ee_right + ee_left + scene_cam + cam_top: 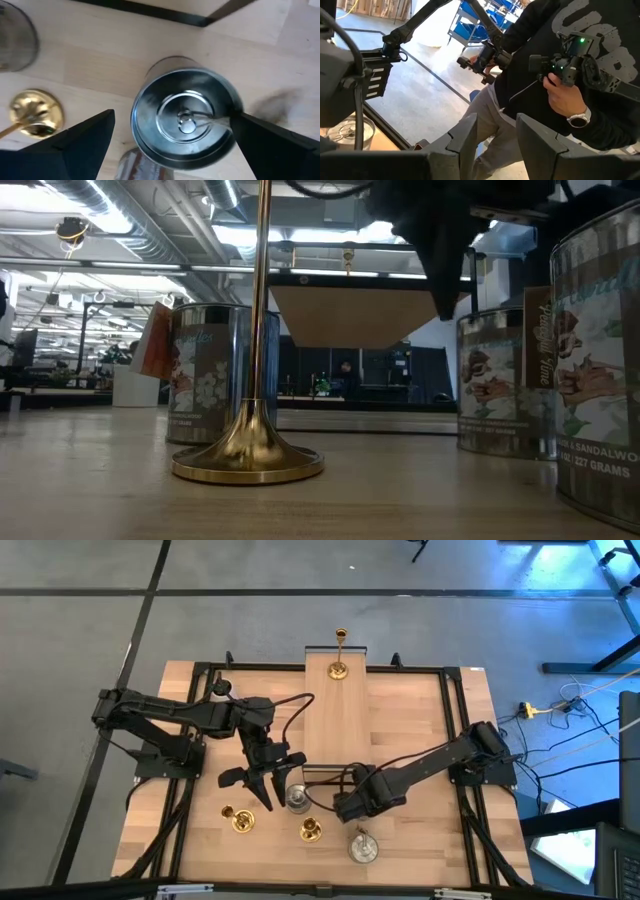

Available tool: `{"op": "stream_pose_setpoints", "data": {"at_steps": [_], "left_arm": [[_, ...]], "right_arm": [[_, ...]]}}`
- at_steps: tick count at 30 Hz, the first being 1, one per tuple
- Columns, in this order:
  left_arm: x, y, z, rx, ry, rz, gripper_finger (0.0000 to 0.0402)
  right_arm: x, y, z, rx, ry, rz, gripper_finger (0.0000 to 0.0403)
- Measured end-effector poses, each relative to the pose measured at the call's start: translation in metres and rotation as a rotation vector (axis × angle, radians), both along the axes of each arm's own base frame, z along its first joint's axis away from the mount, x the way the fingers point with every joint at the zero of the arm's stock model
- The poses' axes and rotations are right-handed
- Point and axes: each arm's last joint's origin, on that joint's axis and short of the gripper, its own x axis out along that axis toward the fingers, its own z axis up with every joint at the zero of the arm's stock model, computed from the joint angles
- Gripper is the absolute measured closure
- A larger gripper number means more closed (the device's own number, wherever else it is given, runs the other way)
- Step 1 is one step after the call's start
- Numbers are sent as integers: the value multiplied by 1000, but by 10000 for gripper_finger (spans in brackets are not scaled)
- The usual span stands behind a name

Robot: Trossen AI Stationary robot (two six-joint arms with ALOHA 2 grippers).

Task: Pick & Place candle stick holders
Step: Put the top right silver scented candle on the shelf, then put the bottom silver scented candle on the shelf

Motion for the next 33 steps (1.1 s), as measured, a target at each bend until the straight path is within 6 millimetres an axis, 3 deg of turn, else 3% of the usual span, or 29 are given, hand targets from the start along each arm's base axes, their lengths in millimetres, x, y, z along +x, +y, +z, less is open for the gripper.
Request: {"op": "stream_pose_setpoints", "data": {"at_steps": [8, 19, 27, 33], "left_arm": [[0, -2, 0, 2, 1, 5, 271], [0, -1, 0, 4, 1, 13, 271], [0, -2, 0, -17, 42, 9, 271], [0, -1, 0, -29, 65, 13, 271]], "right_arm": [[-3, 3, -2, 22, 24, -3, 3], [10, 5, 24, 54, -82, 12, 3], [24, 8, 29, 112, -225, 3, 3], [33, 8, 32, 3, -363, 0, 3]]}}
